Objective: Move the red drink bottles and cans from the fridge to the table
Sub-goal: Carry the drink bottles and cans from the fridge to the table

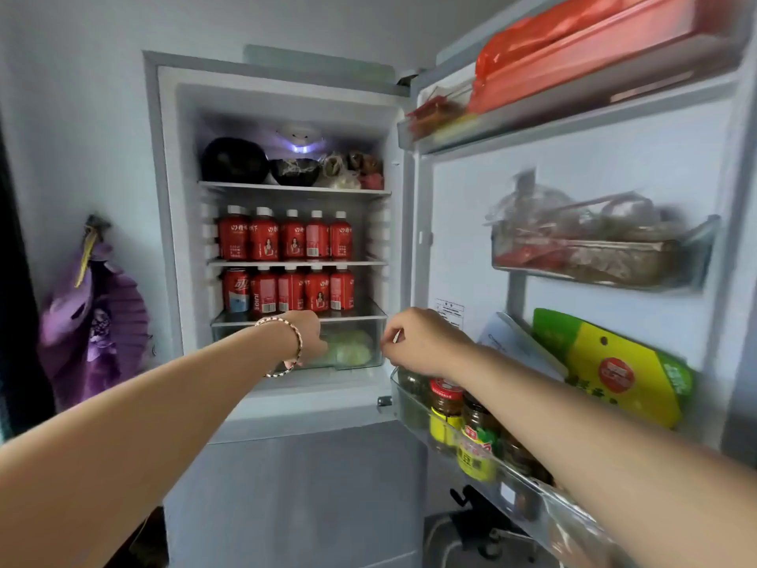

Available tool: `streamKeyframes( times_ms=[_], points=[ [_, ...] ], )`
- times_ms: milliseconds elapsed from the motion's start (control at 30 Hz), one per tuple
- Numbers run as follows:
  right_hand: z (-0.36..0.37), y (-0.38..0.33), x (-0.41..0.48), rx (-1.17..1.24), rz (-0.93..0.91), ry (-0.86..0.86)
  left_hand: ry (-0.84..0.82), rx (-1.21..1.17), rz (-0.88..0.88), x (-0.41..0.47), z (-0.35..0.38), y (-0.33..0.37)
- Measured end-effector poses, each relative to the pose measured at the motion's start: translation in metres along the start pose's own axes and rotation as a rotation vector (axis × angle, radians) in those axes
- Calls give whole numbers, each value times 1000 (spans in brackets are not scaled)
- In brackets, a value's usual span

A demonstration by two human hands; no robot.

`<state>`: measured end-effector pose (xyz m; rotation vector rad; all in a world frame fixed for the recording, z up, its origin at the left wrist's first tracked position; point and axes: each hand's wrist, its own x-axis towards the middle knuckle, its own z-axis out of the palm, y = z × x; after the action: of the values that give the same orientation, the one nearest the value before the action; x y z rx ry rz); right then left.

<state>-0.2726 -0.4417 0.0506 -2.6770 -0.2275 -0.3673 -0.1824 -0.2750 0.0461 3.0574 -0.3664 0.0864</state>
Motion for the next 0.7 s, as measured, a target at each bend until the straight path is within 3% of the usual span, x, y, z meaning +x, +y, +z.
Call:
streamKeyframes(
  times_ms=[167, 400, 567, 700],
  points=[
    [45, -18, 103, -9, -21, -98, 134, 84, -95, 65, -8, -60],
    [79, -36, 258, 16, -40, -34, 422, -35, -138, 174, -40, -136],
    [90, -34, 358, 14, -38, 146, 639, -53, -82, 269, -54, -178],
    [92, -14, 427, -23, -1, 294, 679, -26, -159, 334, -62, -192]
  ],
)
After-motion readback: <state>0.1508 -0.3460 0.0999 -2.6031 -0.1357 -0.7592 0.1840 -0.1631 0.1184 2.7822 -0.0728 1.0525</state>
